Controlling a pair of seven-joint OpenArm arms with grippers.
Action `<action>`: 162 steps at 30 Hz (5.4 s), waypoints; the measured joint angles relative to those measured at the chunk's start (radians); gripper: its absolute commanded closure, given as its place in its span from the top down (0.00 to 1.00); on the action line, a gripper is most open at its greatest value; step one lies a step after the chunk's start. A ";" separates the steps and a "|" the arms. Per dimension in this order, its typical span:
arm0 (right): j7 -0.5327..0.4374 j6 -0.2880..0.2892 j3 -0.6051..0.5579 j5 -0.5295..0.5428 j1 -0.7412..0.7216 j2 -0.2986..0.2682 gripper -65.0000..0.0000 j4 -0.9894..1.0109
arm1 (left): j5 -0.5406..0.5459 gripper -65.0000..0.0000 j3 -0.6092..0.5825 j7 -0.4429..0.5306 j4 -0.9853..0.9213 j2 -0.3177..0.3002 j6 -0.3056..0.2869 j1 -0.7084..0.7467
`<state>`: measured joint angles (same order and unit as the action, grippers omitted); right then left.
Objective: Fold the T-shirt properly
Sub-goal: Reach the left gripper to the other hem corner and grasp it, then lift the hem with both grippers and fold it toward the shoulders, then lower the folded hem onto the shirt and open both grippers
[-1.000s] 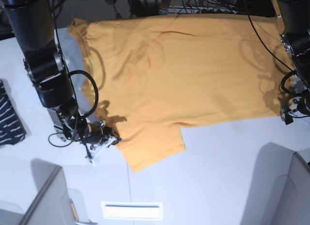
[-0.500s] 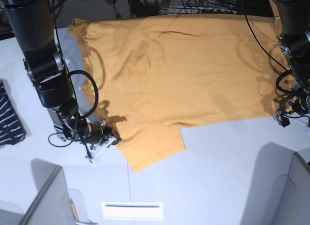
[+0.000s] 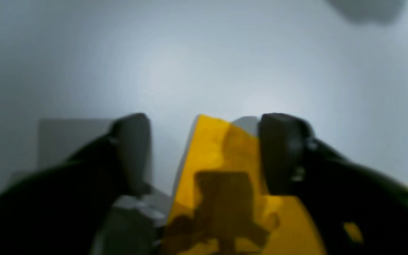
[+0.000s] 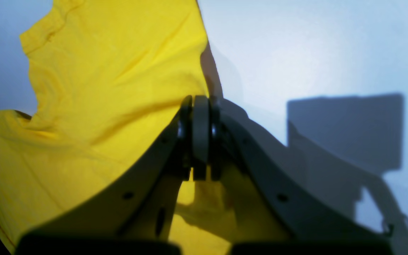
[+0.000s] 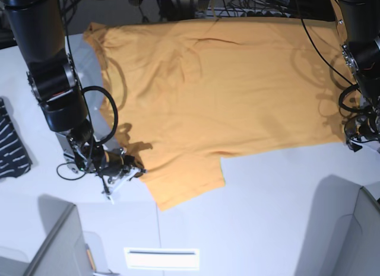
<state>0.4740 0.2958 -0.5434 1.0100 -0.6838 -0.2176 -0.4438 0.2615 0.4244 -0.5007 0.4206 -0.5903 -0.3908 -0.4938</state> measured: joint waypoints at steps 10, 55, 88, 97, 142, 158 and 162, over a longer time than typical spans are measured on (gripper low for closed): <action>0.000 0.000 0.000 0.000 0.000 0.002 0.00 0.000 | 0.013 0.00 0.000 -0.008 0.000 0.003 -0.006 0.001; 0.015 -0.019 -0.004 -0.022 -0.134 -0.040 0.00 -0.033 | 0.001 0.00 -0.005 -0.201 0.268 0.016 -0.010 -0.080; 0.380 -0.019 0.554 -0.028 0.341 -0.123 0.00 -0.686 | 0.252 0.00 0.118 -0.353 0.705 0.000 -0.010 0.314; 0.455 -0.019 0.641 -0.026 0.389 -0.114 0.00 -0.819 | 0.254 0.00 0.120 -0.372 0.799 0.022 -0.010 0.348; 0.667 -0.018 0.933 -0.038 0.921 -0.005 0.00 -1.289 | 0.245 0.00 0.187 -0.369 1.081 0.077 -0.013 0.741; 0.667 -0.018 0.937 -0.035 0.969 -0.020 0.00 -1.291 | 0.245 0.00 0.187 -0.367 1.099 0.072 -0.010 0.815; 0.667 -0.018 0.937 -0.042 0.972 -0.020 0.00 -1.291 | 0.241 0.00 0.187 -0.372 1.099 0.074 -0.010 0.818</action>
<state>1.1412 0.2775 0.3931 0.9676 0.2886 -0.2375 -1.7344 0.5030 0.6117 -0.8722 1.5192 -0.5163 -0.4007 0.3241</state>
